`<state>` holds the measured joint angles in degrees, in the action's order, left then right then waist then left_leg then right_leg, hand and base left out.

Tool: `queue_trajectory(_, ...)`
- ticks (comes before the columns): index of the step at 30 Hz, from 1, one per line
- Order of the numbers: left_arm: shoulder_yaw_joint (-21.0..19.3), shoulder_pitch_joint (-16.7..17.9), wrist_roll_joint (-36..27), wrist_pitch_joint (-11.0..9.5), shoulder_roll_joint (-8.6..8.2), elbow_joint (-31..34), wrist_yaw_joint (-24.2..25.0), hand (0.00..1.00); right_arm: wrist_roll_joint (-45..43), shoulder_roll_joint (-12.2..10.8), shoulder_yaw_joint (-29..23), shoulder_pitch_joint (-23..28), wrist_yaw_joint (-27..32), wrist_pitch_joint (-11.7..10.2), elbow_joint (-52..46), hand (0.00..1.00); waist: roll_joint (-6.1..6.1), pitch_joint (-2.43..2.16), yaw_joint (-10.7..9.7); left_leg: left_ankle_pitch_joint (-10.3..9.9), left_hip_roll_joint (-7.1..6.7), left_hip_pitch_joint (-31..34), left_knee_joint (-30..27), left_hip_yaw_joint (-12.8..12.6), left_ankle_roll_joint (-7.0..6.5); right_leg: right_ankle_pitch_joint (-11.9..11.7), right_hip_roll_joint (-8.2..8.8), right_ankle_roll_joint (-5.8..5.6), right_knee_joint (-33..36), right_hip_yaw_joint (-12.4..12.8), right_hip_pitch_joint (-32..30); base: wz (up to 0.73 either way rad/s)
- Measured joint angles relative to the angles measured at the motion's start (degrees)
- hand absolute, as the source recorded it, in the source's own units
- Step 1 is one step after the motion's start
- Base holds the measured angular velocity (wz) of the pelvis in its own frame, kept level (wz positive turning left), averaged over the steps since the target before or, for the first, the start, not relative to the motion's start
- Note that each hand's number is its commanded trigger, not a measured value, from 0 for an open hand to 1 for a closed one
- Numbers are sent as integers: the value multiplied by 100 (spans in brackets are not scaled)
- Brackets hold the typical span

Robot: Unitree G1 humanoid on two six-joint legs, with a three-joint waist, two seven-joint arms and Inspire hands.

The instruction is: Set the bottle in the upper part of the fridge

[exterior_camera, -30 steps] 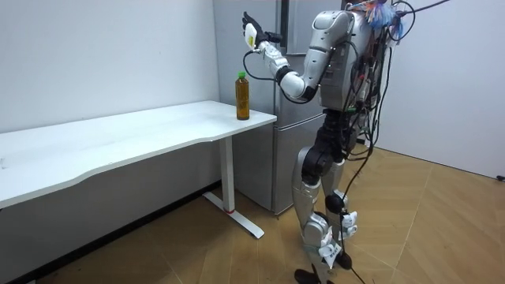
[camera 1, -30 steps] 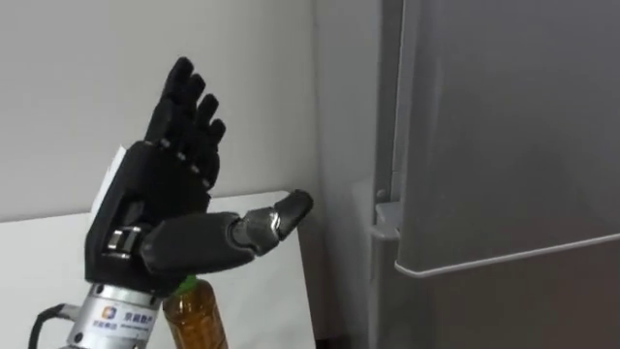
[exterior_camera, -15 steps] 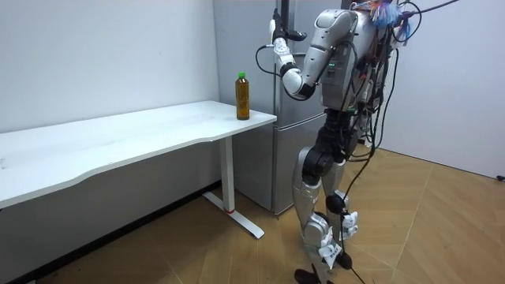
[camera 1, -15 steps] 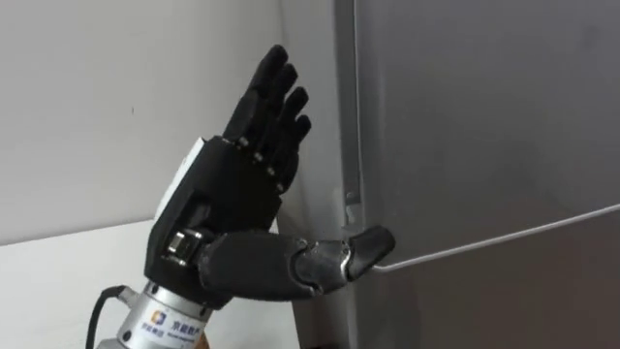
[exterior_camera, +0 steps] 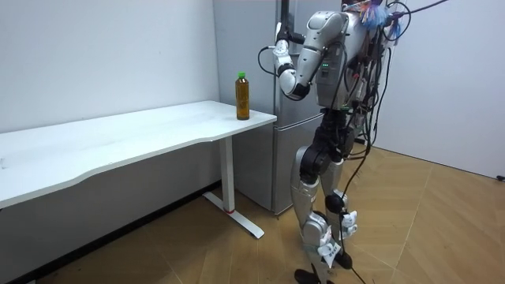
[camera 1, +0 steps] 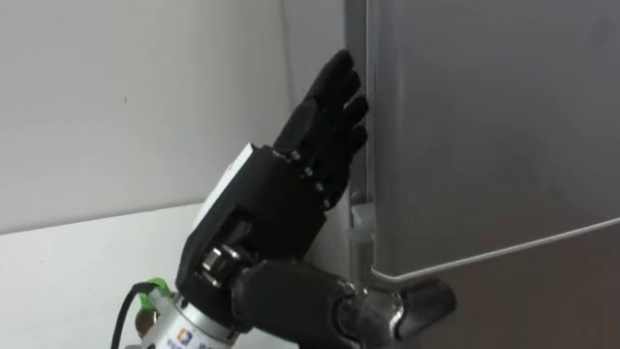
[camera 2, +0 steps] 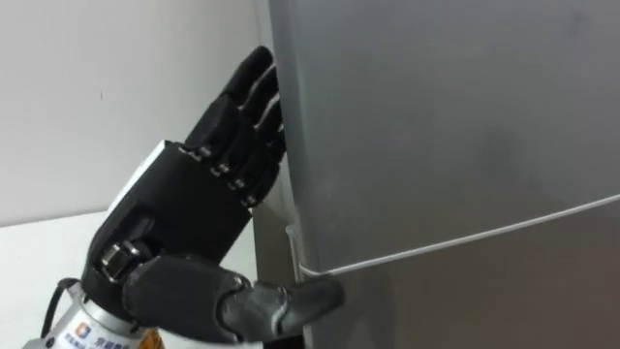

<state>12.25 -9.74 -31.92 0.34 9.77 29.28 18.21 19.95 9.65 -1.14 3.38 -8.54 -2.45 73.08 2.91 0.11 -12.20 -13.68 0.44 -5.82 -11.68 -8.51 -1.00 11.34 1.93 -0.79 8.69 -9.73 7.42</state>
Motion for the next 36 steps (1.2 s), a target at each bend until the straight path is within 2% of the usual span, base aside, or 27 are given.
queue_trajectory(4,-2,-10,-3,58,-14,0,-1,2,30,15,24,4,40,0,-5,0,30,23,-1,0,-1,-67,5,-16,0,0,3,0,-5,-20,67,0)
queue_trajectory(6,-2,-11,-3,94,-28,-1,-3,17,29,36,67,-1,42,0,-9,0,44,29,-2,0,-1,-73,5,-17,0,0,7,0,-5,-53,78,5)
queue_trajectory(8,-1,-14,-8,122,-42,-1,-4,55,34,77,177,0,45,1,-25,0,62,41,-3,0,0,-64,5,-24,0,0,8,0,-5,-62,46,5)
queue_trajectory(9,-3,-14,-8,138,-55,-3,-8,69,35,91,213,0,45,2,-30,0,68,41,-2,0,1,-62,5,-25,0,0,8,0,-3,-65,42,4)
queue_trajectory(10,-32,-13,-8,174,-82,-13,-35,90,35,108,240,-5,44,2,-59,0,76,40,7,0,3,-56,5,-25,0,0,8,0,0,-75,41,9)
queue_trajectory(11,-44,-13,-8,181,-124,-43,-80,100,56,110,243,-2,47,2,-69,0,85,40,4,-1,4,-42,5,-25,0,0,11,0,0,-113,38,11)
queue_trajectory(16,-68,-13,-14,177,-168,-60,-228,100,196,157,338,2,66,5,-67,0,136,22,15,-1,7,-30,5,-29,-1,0,19,-1,5,-132,38,5)
queue_trajectory(19,133,-18,-118,175,-159,-44,-140,100,251,166,384,5,95,4,-66,0,150,22,15,-1,-2,-35,-1,-42,-1,1,21,-1,4,-129,42,0)
queue_trajectory(24,437,-24,-115,239,-74,-54,11,100,246,172,381,1,100,0,-85,0,171,28,-23,0,1,-46,-2,-81,0,3,21,0,-6,-114,45,-2)
queue_trajectory(28,475,-24,-116,239,-24,-53,108,100,245,171,384,1,99,2,-98,0,160,34,-25,0,2,-46,4,-87,0,7,21,-1,-15,-114,43,0)
queue_trajectory(30,475,-24,-116,239,-11,-53,122,82,246,171,388,3,99,2,-120,0,143,46,-25,0,2,-45,6,-88,1,8,21,-1,-18,-115,41,0)
queue_trajectory(32,475,-24,-116,239,-7,-53,135,53,246,170,426,3,99,3,-150,0,112,65,-24,0,0,-35,7,-90,0,9,21,-1,-24,-115,34,0)
queue_trajectory(33,476,-24,-116,239,-6,-53,140,33,246,170,431,3,99,3,-157,0,105,69,-23,0,0,-30,7,-90,0,9,22,-1,-25,-115,30,0)
queue_trajectory(34,475,-24,-116,239,-7,-53,150,19,242,168,437,5,99,4,-171,0,94,69,-17,0,-2,-15,7,-91,1,9,23,-1,-23,-115,15,0)
queue_trajectory(35,476,-25,-115,239,-9,-53,158,0,241,168,443,8,96,4,-181,0,91,67,-13,0,-1,3,5,-94,0,8,22,-1,-13,-105,-12,0)
queue_trajectory(36,476,-25,-114,239,-9,-53,161,0,241,168,443,7,95,4,-184,0,90,67,-13,0,0,10,5,-96,0,8,22,-1,-8,-102,-25,-4)
